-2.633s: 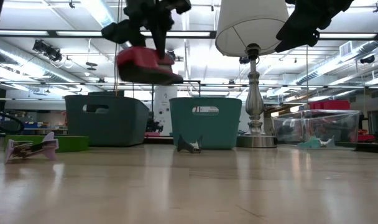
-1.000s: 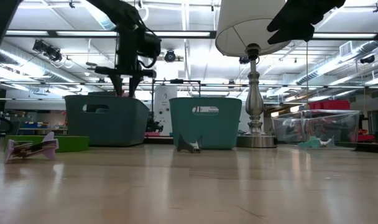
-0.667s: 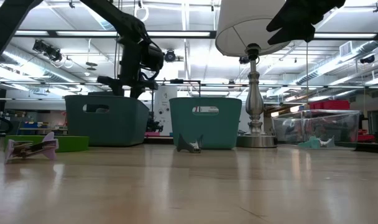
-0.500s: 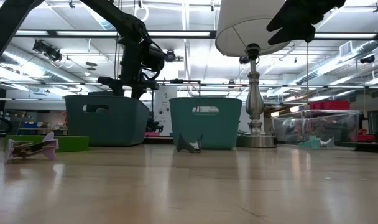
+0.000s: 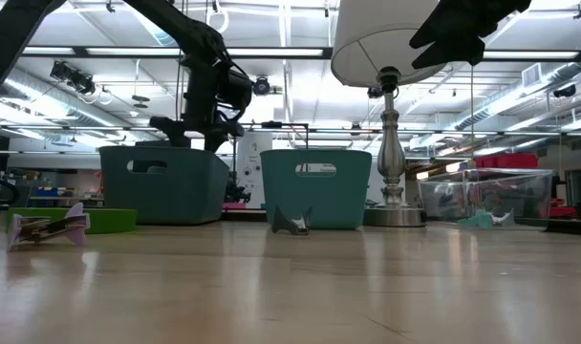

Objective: Pick and place Stapler, Stapler remover, tape
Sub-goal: Put the green tape into the green bin

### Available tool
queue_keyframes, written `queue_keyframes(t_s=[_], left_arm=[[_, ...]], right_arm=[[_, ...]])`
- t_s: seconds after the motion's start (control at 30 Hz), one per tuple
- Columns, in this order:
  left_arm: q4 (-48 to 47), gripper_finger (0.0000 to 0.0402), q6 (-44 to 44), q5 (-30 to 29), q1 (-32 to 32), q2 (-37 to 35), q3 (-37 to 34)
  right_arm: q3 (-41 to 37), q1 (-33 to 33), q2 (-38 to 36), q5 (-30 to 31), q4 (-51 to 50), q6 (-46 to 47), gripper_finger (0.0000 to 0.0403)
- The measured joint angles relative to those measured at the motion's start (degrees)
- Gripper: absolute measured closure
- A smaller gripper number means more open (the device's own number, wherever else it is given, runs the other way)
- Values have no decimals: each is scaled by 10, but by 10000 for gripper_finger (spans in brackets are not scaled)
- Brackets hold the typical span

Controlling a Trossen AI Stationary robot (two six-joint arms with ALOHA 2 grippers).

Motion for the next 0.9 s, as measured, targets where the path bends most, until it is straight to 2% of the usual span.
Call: queue_keyframes(t_s=[0.13,0.47,0.9], left_arm=[[-1,155,17,25,-6,-14,0],[-2,158,34,12,-69,-111,0],[-1,158,19,12,-229,-180,0]], right_arm=[[0,0,0,0,0,0,163],[0,0,0,-2,-1,-11,163],[0,0,0,-2,-1,-17,163]])
